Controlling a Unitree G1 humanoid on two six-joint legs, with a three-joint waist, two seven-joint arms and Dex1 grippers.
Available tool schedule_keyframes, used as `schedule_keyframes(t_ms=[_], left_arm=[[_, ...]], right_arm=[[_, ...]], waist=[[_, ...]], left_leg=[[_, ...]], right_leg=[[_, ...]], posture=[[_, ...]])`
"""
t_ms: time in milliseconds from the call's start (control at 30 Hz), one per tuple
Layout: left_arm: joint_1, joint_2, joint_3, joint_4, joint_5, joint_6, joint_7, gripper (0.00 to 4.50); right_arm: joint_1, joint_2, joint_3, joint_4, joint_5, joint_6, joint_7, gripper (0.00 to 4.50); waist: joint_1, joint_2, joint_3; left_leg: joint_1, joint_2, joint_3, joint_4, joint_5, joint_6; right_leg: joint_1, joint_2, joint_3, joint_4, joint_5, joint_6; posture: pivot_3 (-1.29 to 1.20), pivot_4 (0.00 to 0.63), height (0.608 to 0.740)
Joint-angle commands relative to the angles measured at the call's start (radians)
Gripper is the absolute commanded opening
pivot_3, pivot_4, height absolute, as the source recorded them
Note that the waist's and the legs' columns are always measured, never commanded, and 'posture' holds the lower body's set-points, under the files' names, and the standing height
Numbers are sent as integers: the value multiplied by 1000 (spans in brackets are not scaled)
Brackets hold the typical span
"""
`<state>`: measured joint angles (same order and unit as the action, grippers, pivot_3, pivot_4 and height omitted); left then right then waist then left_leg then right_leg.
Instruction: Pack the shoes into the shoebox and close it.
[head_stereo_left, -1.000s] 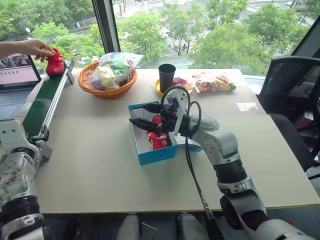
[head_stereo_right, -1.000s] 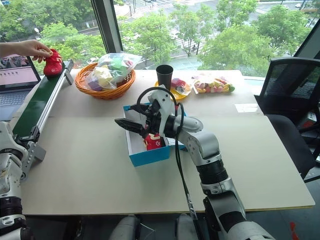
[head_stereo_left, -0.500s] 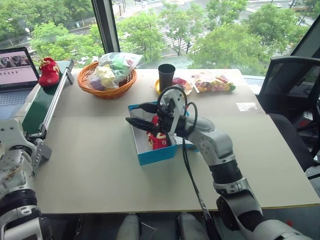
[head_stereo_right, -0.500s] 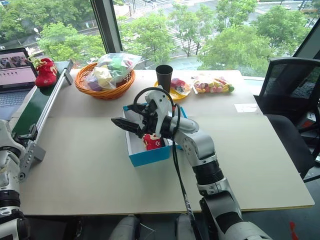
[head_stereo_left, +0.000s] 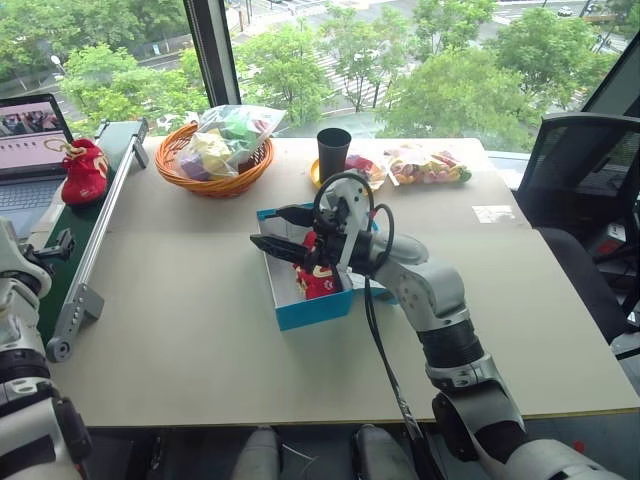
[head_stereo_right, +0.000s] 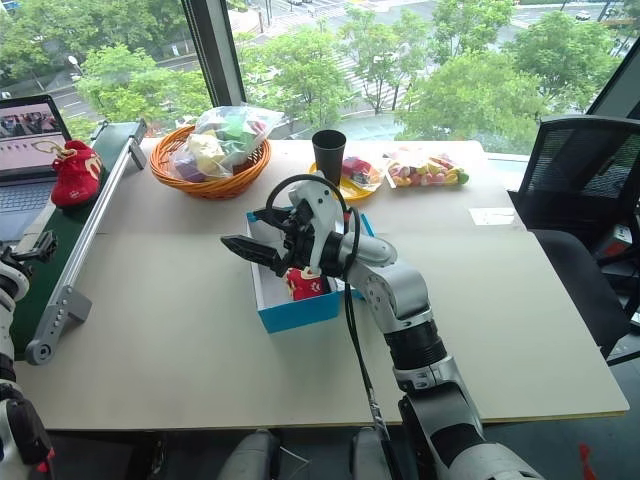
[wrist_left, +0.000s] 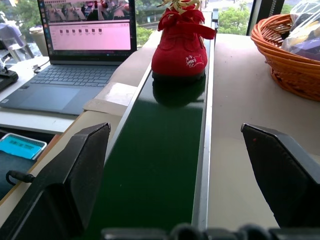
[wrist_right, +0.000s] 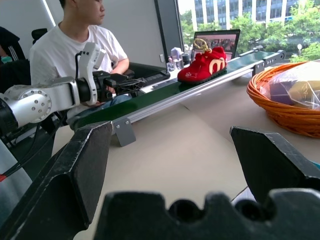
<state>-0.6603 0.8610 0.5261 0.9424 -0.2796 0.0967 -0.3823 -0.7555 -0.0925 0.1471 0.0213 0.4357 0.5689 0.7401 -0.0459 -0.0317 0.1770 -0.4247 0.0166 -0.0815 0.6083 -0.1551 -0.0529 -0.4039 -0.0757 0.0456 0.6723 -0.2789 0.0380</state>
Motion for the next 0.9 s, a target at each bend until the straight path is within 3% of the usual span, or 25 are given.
schedule_keyframes(t_ms=[33,300,900], left_arm=[[-101,72,-13,99,16,-26,-5,4500],[-221,108,-33,282,19,20,-20,4500],[-144,111,-44,341,32,37,-10,4500]], right_arm=[[-1,0,-5,-53,13,-10,0,4464],[35,-56,11,-116,17,13,24,4464],[67,-119,18,-186,48,58,50,4464]], waist=[[0,0,0],[-1,-1,0],[0,-1,0]], left_leg=[[0,0,0,0,0,0],[0,0,0,0,0,0],[0,0,0,0,0,0]], right_leg=[[0,0,0,0,0,0],[0,0,-1,0,0,0],[0,0,-1,1,0,0]], posture=[[0,150,740],[0,150,740],[0,150,740]])
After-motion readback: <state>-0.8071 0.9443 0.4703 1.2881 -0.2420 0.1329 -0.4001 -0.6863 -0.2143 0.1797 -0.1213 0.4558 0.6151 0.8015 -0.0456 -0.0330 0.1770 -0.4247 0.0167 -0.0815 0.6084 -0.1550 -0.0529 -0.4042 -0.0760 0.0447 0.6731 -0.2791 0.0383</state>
